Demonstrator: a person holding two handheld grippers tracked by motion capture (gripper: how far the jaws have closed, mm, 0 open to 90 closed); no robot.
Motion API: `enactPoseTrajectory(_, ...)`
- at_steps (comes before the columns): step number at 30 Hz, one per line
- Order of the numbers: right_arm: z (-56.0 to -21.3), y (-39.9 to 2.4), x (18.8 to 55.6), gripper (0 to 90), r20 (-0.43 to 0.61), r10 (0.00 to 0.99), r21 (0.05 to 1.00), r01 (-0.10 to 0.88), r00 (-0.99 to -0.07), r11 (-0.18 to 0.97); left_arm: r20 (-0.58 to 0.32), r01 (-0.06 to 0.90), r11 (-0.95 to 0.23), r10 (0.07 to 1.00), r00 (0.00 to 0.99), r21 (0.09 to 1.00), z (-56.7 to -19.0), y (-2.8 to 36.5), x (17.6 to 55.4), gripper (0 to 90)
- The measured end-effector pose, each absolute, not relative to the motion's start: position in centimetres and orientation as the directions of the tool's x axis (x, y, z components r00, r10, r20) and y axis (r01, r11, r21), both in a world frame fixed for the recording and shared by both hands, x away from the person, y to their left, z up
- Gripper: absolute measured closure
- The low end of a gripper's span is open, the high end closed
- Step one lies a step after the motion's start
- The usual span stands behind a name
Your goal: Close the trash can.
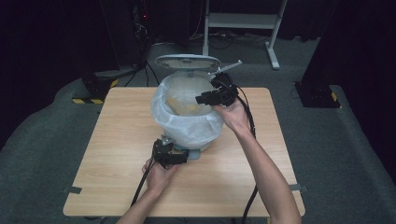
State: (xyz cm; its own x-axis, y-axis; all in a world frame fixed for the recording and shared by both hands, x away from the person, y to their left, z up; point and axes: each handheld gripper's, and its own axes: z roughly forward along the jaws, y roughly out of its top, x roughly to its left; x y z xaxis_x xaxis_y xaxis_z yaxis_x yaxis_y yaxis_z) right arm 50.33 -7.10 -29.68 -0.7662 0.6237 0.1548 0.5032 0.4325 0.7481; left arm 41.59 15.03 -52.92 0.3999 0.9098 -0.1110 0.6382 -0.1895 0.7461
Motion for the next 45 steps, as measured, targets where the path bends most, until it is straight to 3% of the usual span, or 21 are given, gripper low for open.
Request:
enactPoseTrajectory(24, -29.3, -9.2, 48.1, 48.1, 0.142, 0.630, 0.827, 0.441, -0.763, 0.348, -0.115, 0.644, -0.192, 0.908, 0.403, 0.741, -52.9, 15.0, 41.6, 6.3)
enactPoseTrajectory(45, -29.6, -11.0, 47.3, 44.4, 0.158, 0.620, 0.861, 0.415, -0.769, 0.295, -0.114, 0.639, -0.187, 0.910, 0.399, 0.746, -52.9, 15.0, 41.6, 6.3)
